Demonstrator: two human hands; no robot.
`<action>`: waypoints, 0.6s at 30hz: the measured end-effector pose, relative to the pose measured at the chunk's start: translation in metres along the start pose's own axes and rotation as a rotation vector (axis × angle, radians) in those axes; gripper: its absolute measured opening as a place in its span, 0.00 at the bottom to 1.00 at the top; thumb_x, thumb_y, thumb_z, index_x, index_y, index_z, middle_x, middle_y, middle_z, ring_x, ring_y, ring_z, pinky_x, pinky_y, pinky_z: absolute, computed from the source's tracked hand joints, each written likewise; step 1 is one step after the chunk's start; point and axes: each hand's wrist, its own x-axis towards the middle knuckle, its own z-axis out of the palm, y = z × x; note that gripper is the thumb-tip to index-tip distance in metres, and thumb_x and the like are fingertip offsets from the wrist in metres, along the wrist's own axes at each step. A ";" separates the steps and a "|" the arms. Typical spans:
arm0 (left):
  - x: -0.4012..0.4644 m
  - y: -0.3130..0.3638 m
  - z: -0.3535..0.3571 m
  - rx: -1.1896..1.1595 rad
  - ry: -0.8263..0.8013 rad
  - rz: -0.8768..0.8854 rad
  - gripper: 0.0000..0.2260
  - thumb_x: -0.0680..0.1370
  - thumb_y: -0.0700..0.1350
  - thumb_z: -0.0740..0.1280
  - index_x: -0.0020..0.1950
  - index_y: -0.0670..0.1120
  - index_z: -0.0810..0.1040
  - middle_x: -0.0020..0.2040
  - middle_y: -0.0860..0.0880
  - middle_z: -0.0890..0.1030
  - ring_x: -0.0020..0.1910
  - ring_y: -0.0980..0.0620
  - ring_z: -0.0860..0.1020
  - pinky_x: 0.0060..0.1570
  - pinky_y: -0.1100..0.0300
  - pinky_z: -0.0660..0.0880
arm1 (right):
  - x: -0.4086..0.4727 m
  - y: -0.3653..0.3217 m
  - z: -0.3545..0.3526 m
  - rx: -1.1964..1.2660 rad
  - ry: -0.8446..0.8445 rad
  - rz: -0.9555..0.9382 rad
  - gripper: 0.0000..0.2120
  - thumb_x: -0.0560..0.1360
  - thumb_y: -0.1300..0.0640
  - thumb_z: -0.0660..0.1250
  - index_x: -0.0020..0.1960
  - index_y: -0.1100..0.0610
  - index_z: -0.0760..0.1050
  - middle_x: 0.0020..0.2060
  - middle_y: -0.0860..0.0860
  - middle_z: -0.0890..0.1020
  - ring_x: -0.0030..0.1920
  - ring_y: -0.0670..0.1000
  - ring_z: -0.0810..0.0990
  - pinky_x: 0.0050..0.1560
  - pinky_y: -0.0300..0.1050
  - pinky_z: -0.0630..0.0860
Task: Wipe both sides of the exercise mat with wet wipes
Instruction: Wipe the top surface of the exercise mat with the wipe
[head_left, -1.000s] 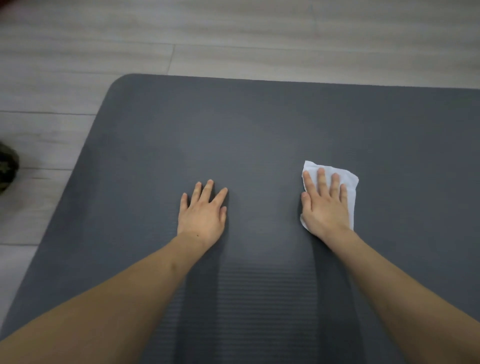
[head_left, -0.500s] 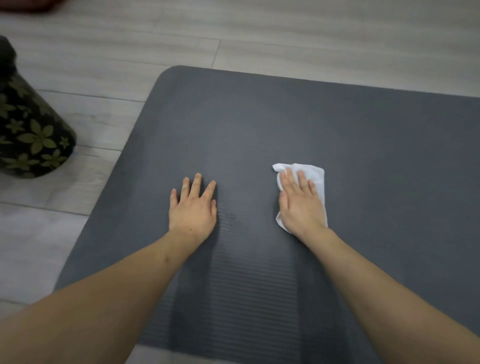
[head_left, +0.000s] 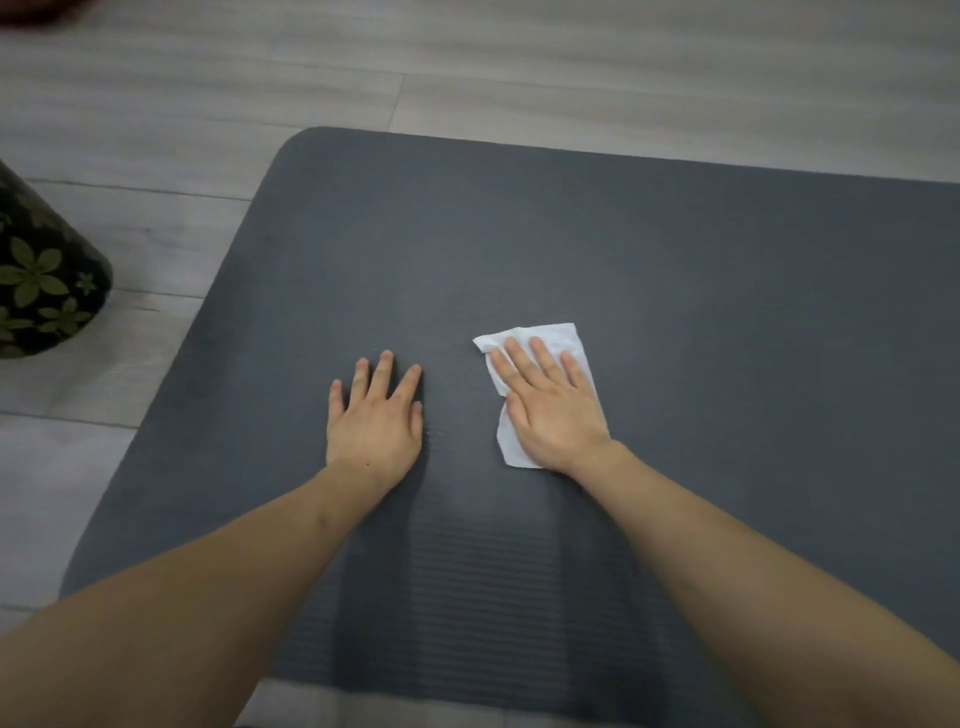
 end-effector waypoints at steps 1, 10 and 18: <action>0.002 0.014 0.001 0.005 -0.001 0.026 0.24 0.85 0.56 0.49 0.82 0.58 0.54 0.84 0.50 0.48 0.82 0.45 0.46 0.79 0.40 0.47 | -0.010 0.022 -0.002 0.003 0.006 0.056 0.28 0.83 0.45 0.39 0.84 0.40 0.42 0.83 0.41 0.44 0.83 0.48 0.40 0.81 0.55 0.38; 0.015 0.141 0.011 0.077 -0.010 0.285 0.26 0.83 0.62 0.48 0.81 0.60 0.54 0.84 0.49 0.49 0.82 0.44 0.46 0.77 0.34 0.40 | -0.125 0.167 -0.004 0.086 0.093 0.609 0.28 0.84 0.46 0.42 0.82 0.35 0.42 0.84 0.48 0.41 0.83 0.53 0.38 0.81 0.58 0.39; 0.013 0.153 0.016 0.086 -0.045 0.320 0.27 0.83 0.63 0.48 0.82 0.60 0.52 0.84 0.49 0.46 0.82 0.43 0.44 0.76 0.33 0.41 | -0.148 0.168 0.002 0.106 0.086 0.618 0.31 0.80 0.45 0.35 0.84 0.43 0.41 0.84 0.46 0.42 0.83 0.56 0.38 0.82 0.58 0.40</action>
